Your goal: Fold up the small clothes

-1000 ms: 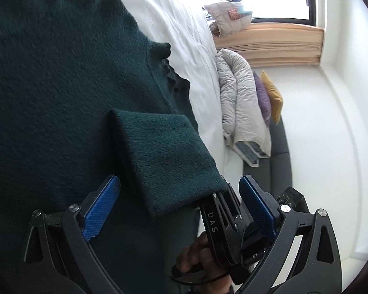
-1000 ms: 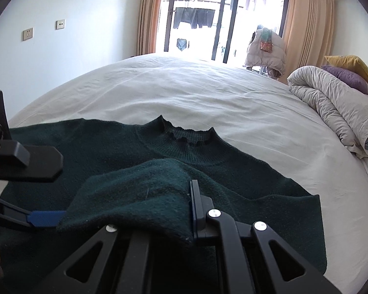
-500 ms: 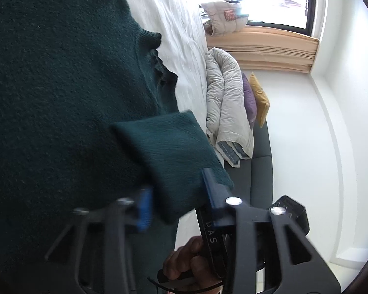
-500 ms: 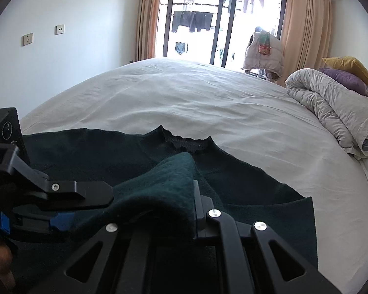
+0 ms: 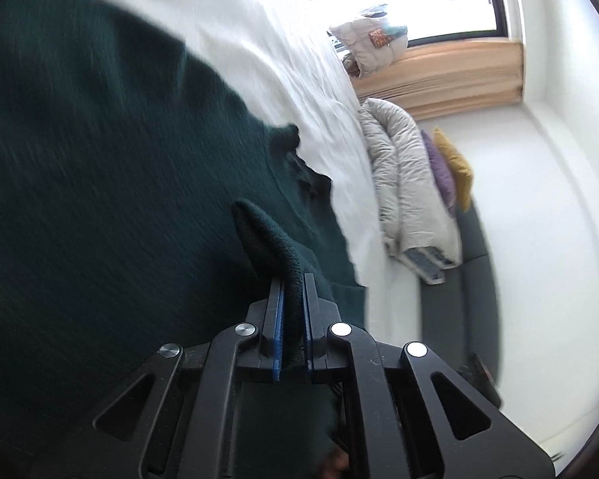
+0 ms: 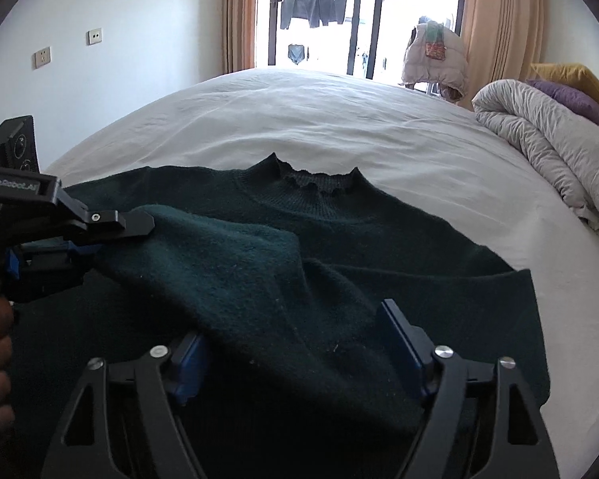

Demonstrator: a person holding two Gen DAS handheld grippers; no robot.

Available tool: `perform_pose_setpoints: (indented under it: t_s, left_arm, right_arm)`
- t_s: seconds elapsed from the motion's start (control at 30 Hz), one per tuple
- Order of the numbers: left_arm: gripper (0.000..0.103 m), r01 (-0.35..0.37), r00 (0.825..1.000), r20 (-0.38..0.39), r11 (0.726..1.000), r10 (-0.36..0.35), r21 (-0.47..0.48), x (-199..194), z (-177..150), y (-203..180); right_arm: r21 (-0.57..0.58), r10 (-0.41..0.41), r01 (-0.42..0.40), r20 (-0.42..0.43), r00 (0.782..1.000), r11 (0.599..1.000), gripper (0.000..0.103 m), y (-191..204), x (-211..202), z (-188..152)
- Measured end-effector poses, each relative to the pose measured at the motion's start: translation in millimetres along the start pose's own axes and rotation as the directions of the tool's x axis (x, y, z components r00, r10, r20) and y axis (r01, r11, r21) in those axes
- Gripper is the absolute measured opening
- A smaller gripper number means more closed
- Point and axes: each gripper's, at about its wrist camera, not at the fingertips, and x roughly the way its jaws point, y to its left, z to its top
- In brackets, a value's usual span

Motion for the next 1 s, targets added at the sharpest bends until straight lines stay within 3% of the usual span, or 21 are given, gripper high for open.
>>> perform_pose_setpoints:
  t_s: [0.1,0.17,0.23,0.37,0.43,0.5,0.57,0.63,0.67,0.8,0.87,0.93,1.0]
  left_arm:
    - [0.006,-0.089,0.996,0.028,0.992,0.087,0.094,-12,8,-1]
    - [0.006,-0.131,0.991,0.036,0.982,0.127,0.138,-19,9,-1]
    - [0.006,-0.163,0.987,0.044,0.973,0.158,0.164,-23,9,2]
    - [0.006,-0.210,0.978,0.045,0.950,0.205,0.233,-16,4,-3]
    - [0.006,-0.211,0.977,0.041,0.935,0.208,0.284,-8,-2,-12]
    - [0.006,-0.207,0.978,0.040,0.925,0.205,0.319,-3,-9,-18]
    - [0.006,-0.211,0.977,0.046,0.914,0.208,0.348,-2,-14,-23]
    - [0.006,-0.208,0.978,0.045,0.912,0.205,0.352,-3,-17,-23]
    - [0.006,-0.205,0.978,0.046,0.914,0.202,0.350,-4,-18,-23]
    - [0.006,-0.205,0.978,0.043,0.916,0.203,0.344,-2,-21,-22]
    - [0.006,-0.208,0.977,0.043,0.912,0.207,0.353,3,-25,-27]
    - [0.006,-0.213,0.976,0.048,0.904,0.210,0.370,3,-28,-29]
    - [0.007,-0.221,0.975,0.050,0.899,0.218,0.379,1,-30,-26]
  right_arm:
    - [0.098,0.098,-0.096,-0.007,0.995,0.990,0.081,-15,-12,-12]
    - [0.213,0.162,-0.161,0.013,0.987,0.964,0.081,-42,-23,-19]
    - [0.315,0.173,-0.177,0.043,0.984,0.932,0.081,-73,-32,-25]
    - [0.564,0.126,-0.152,0.086,0.988,0.812,0.073,-155,-41,-36]
    - [0.643,0.212,-0.267,0.164,0.964,0.718,0.072,-181,-38,-43]
    - [0.669,0.260,-0.330,0.206,0.943,0.666,0.070,-191,-30,-48]
    - [0.684,0.250,-0.293,0.164,0.954,0.668,0.062,-198,-14,-52]
    - [0.688,0.186,-0.179,0.065,0.980,0.703,0.026,-204,2,-59]
    - [0.680,0.141,-0.120,0.025,0.990,0.724,0.000,-209,8,-61]
    - [0.751,0.098,-0.102,0.049,0.994,0.652,0.000,-253,10,-74]
    - [0.755,0.030,-0.017,-0.004,1.000,0.655,0.000,-270,12,-73]
    - [0.755,0.009,0.012,-0.024,1.000,0.655,0.000,-278,11,-71]
    - [0.717,-0.071,0.095,-0.063,0.995,0.691,0.013,-274,-1,-63]
